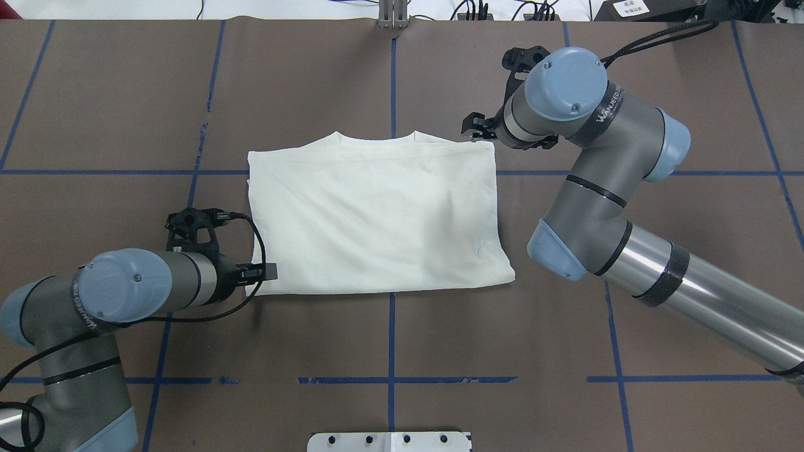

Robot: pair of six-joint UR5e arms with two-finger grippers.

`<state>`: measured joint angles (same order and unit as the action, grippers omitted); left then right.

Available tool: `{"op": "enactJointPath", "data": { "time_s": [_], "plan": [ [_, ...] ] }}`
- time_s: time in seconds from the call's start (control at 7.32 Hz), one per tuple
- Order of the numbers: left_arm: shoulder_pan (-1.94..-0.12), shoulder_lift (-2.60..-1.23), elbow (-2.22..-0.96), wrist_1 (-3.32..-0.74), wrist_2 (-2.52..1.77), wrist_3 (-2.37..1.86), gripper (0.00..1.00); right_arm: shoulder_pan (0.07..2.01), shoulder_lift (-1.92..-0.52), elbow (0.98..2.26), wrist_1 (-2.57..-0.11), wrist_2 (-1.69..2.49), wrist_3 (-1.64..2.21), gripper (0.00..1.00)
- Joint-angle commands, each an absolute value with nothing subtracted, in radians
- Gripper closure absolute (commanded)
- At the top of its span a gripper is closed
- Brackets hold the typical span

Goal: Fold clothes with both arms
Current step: 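Lower the left gripper to the shirt edge nearest it and grasp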

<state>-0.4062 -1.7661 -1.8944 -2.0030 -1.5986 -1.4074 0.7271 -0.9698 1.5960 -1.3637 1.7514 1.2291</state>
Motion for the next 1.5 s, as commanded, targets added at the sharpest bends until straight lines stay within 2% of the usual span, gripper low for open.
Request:
{"op": "enactJointPath", "data": {
  "time_s": [0.0,0.27,0.82,0.96,1.23,1.37],
  "plan": [
    [-0.391,-1.77,-1.879,-2.003,-1.592,-1.42,0.24,0.727,-0.976,1.598,-1.364,1.752,1.229,0.0],
    [-0.38,-1.773,-1.878,-2.003,-1.592,-1.425,0.39,0.727,-0.98,1.598,-1.364,1.753,1.227,0.0],
    [-0.354,-1.773,-1.876,-2.002,-1.591,-1.436,0.42,0.727,-0.98,1.598,-1.364,1.753,1.223,0.0],
    [-0.353,-1.775,-1.876,-2.002,-1.591,-1.437,0.53,0.727,-0.98,1.598,-1.364,1.753,1.221,0.0],
    [-0.354,-1.781,-1.878,-2.002,-1.592,-1.433,0.99,0.727,-0.98,1.598,-1.365,1.753,1.221,0.0],
    [-0.354,-1.784,-1.876,-2.0,-1.592,-1.428,1.0,0.727,-0.98,1.598,-1.365,1.753,1.223,0.0]
  ]
}}
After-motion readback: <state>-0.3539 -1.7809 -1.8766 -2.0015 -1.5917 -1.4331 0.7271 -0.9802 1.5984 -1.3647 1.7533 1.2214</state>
